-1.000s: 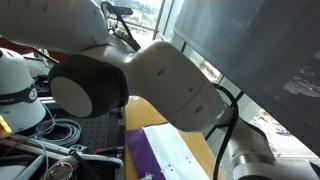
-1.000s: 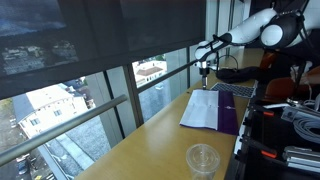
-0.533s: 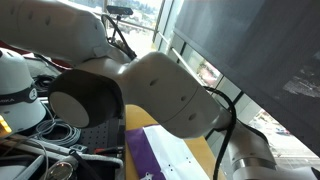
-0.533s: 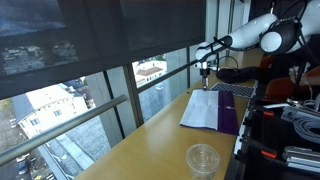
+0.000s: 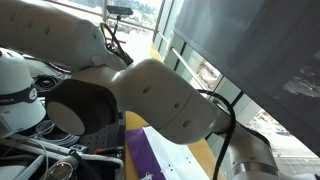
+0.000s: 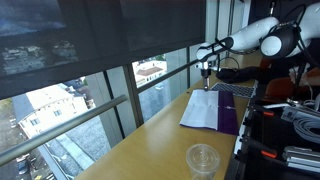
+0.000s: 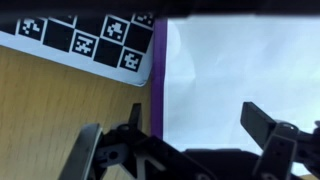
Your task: Close the purple folder.
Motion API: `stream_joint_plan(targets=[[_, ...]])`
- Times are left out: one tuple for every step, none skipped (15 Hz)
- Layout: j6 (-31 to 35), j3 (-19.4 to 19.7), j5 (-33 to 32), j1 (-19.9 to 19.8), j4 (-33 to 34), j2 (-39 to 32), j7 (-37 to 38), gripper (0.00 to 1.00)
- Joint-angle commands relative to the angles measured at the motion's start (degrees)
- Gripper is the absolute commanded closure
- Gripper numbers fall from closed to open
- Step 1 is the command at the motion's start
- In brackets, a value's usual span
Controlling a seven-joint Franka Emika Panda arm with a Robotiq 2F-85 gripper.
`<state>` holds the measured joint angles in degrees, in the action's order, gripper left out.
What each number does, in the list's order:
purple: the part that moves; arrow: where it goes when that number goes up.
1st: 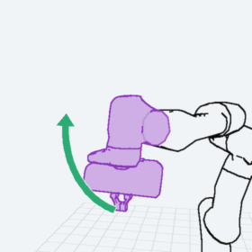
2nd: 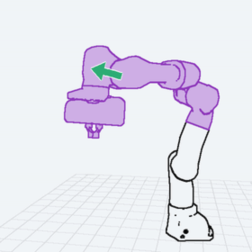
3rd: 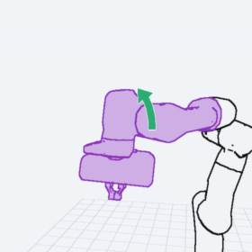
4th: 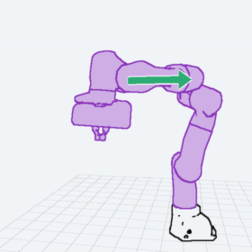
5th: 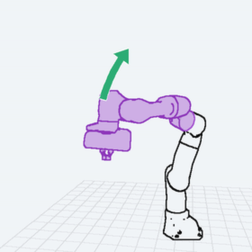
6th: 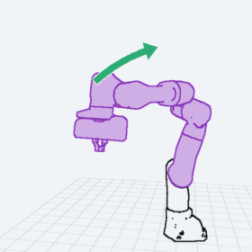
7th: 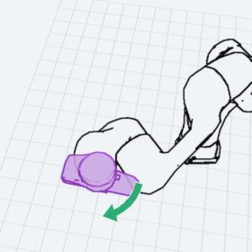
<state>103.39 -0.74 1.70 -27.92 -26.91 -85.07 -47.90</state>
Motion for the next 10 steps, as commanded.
stream_joint_plan(targets=[[-0.4,-1.1,1.6,-1.2,0.3,0.0,-1.4,0.0],[-0.3,-1.1,1.6,-1.3,0.1,0.0,-1.4,0.0],[-0.2,-1.1,1.6,-1.4,-0.1,0.0,-1.4,0.0],[-0.1,-1.1,1.6,-1.5,-0.4,0.0,-1.5,0.02],[-0.2,-1.2,1.7,-1.5,-0.3,0.0,-1.4,0.21],[-0.3,-1.2,1.7,-1.5,-0.4,0.0,-1.4,0.26],[-0.3,-1.3,1.7,-1.4,-0.4,0.0,-1.4,0.32],[-0.3,-1.3,1.7,-1.4,-0.4,0.0,-1.4,0.41],[-0.3,-1.3,1.8,-1.4,-0.5,0.0,-1.4,0.42],[-0.4,-1.4,1.8,-1.4,-0.5,0.0,-1.4,0.44]])
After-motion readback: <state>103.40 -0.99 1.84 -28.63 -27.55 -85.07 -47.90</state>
